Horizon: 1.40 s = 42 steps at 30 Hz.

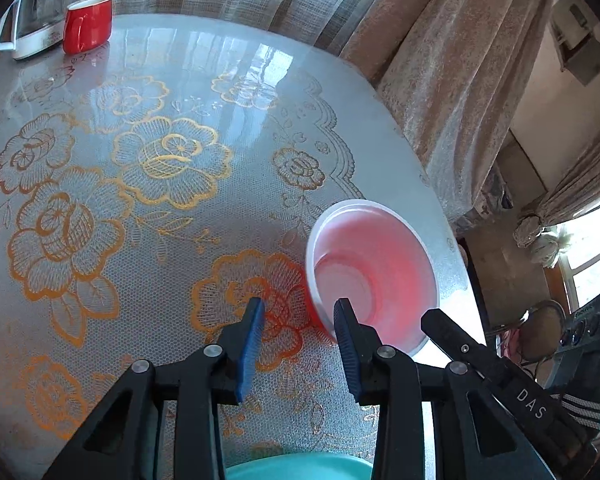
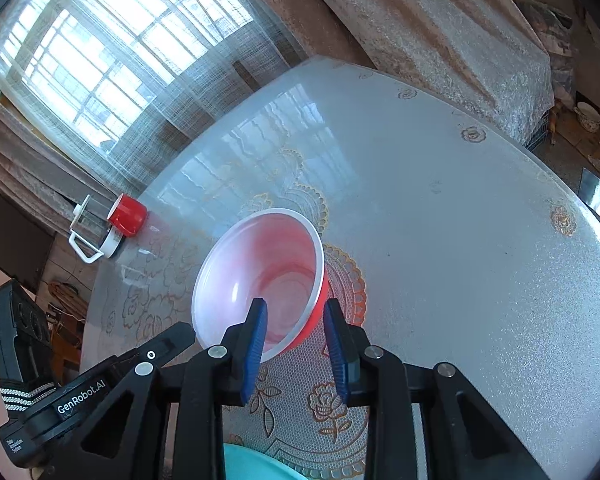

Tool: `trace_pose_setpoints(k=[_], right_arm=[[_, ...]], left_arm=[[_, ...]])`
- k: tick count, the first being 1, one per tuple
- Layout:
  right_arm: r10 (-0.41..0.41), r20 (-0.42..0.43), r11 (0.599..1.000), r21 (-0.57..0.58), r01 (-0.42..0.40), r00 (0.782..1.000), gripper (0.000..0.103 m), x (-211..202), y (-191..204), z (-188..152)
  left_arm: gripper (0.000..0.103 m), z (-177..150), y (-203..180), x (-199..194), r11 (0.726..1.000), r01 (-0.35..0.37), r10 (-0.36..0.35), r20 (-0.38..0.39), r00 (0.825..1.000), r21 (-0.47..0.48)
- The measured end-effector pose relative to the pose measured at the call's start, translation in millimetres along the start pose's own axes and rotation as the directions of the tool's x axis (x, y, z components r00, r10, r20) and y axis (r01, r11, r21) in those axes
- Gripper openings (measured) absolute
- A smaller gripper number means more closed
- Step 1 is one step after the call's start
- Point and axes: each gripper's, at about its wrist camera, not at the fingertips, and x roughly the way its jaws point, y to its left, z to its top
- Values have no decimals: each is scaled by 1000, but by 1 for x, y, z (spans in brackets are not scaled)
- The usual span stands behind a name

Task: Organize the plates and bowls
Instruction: 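Close both grippers on the pink bowl rim and lift it, then carry the pink bowl over the steel bowl and lower it onto the yellow bowl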

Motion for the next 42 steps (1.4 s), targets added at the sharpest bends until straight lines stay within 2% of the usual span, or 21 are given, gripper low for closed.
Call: trace_pose_setpoints(k=[1, 2, 4, 10, 18, 29, 42], right_arm=[[1, -7, 1000, -2, -1, 1000, 22, 2, 0, 0], [-2, -13, 1000, -4, 1, 1000, 19, 4, 0, -1], [0, -15, 1000, -11, 0, 1000, 16, 3, 1, -4], [8, -9, 1000, -24, -8, 1000, 15, -7, 5, -11], [82, 9, 995, -54, -81, 997, 15, -36, 27, -29], [162, 1, 980, -117, -161, 987, 15, -63, 63, -65], [240, -63, 947, -205, -248, 969, 15, -71, 115, -113]], left_arm=[[19, 0, -2, 3, 1000, 16, -16, -15, 1000, 7], [13, -2, -5, 4, 999, 26, -25, -21, 999, 19], [11, -6, -10, 1, 999, 23, -23, -12, 1000, 44], [11, -13, -17, -23, 996, 27, -30, 34, 999, 89], [12, -30, -11, -68, 995, 7, -17, 96, 995, 100], [12, -71, 17, -134, 997, -12, -3, 188, 982, 80], [12, -125, 69, -198, 999, -35, 26, 275, 961, 25]])
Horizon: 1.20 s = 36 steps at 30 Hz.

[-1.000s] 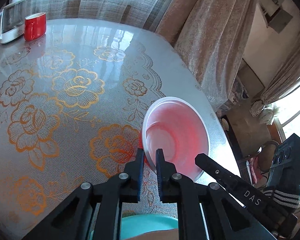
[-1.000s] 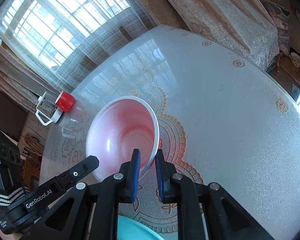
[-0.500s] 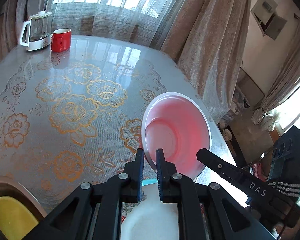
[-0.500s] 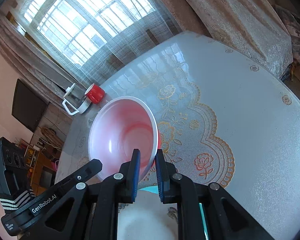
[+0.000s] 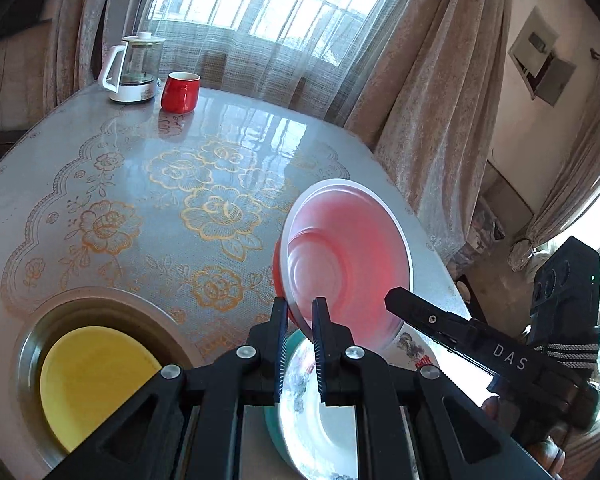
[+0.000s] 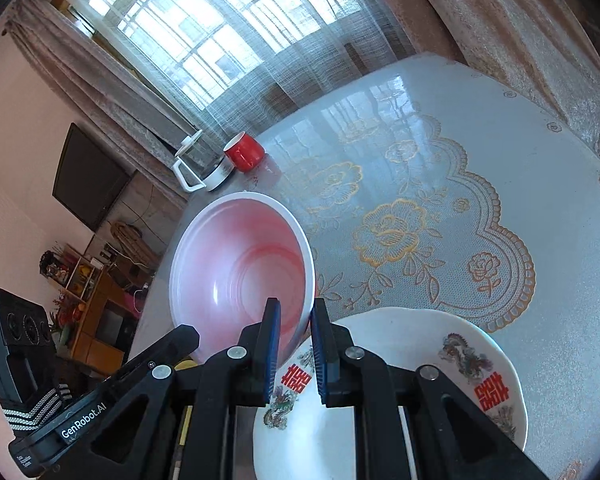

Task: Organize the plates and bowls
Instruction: 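Carry the pink bowl over the steel bowl and lower it onto the yellow bowl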

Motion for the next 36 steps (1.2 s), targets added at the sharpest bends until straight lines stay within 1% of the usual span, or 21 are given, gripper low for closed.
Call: trace_pose_setpoints(k=[7, 18, 31, 36], right_arm=[[46, -47, 997, -56, -49, 998, 15, 11, 35, -22], [100, -128, 985, -125, -116, 987, 15, 35, 80, -49], [129, -224, 977, -141, -163, 966, 15, 61, 100, -72], [132, -256, 974, -145, -173, 958, 17, 70, 104, -79]], left_arm=[[12, -16, 36, -34, 998, -12, 13, 25, 1000, -55], [12, -37, 81, -72, 990, -54, 60, 45, 997, -128], [12, -63, 111, -89, 975, -82, 92, 39, 995, -206], [12, -73, 122, -85, 967, -96, 101, 9, 995, -235]])
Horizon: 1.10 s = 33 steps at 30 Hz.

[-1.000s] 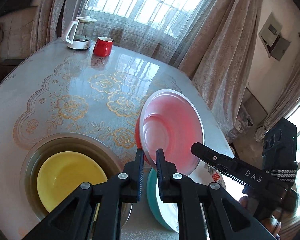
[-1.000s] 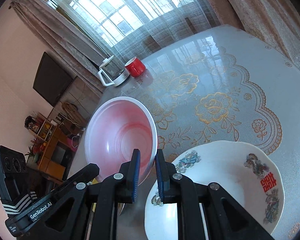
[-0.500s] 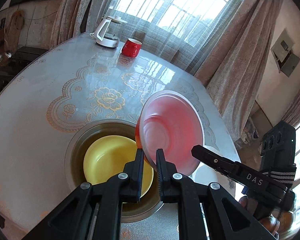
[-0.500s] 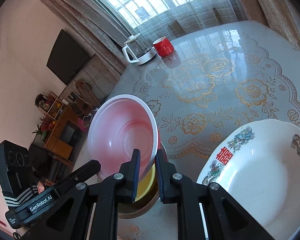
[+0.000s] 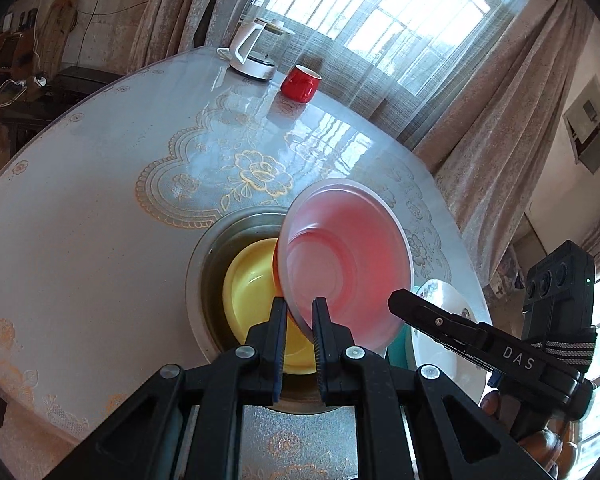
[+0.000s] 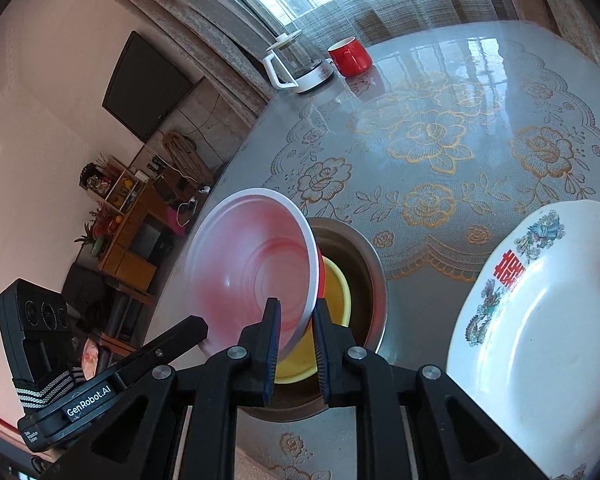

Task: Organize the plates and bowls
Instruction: 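Carry the pink bowl over the steel bowl and lower it onto the yellow bowl, then press the pink bowl down into the steel bowl with both grippers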

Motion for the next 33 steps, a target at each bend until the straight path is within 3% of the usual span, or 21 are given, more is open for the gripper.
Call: trace_pose_setpoints(k=[16, 23, 33], right_arm=[[-23, -61, 1000, -5, 23, 998, 20, 25, -1, -11], [-50, -61, 999, -7, 49, 997, 21, 28, -2, -14], [-106, -41, 993, -48, 104, 994, 21, 30, -1, -16]], left_arm=[[12, -15, 21, 11, 999, -30, 27, -59, 998, -42], [17, -17, 19, 11, 999, -45, 43, -49, 998, -24], [18, -20, 14, 9, 991, -127, 127, 12, 992, 49]])
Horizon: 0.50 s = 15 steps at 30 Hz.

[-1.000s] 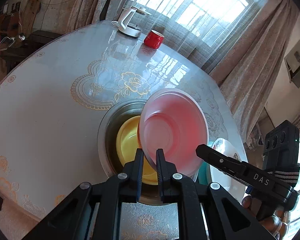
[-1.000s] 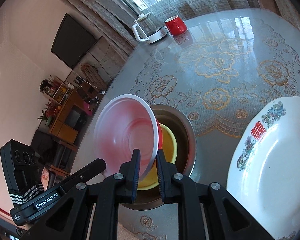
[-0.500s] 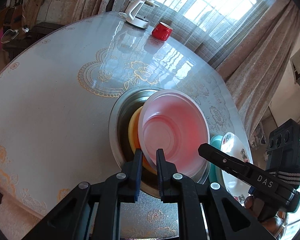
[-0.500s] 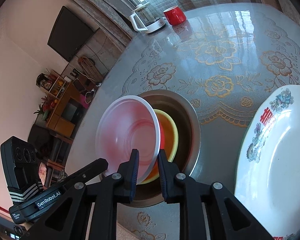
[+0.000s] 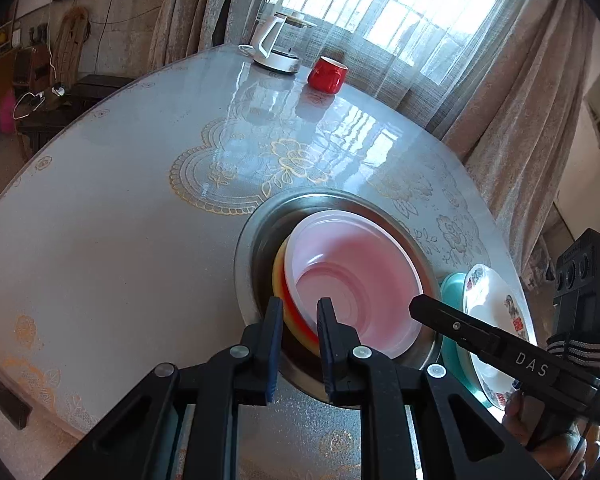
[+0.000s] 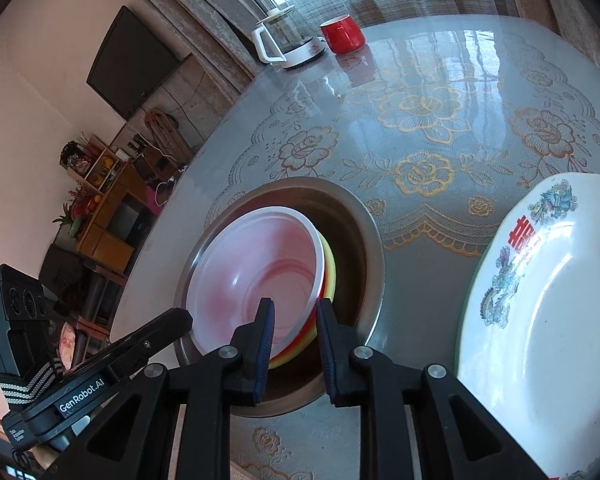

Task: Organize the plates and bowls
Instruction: 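Press the pink bowl down into the steel bowl with both grippers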

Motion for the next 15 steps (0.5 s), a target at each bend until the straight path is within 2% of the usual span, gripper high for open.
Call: trace_pose_setpoints(k=[15], right_arm=[[-79, 31, 993, -85, 81, 996, 21, 6, 8, 0]], left_arm=[[17, -6, -14, 11, 994, -50, 49, 13, 999, 94]])
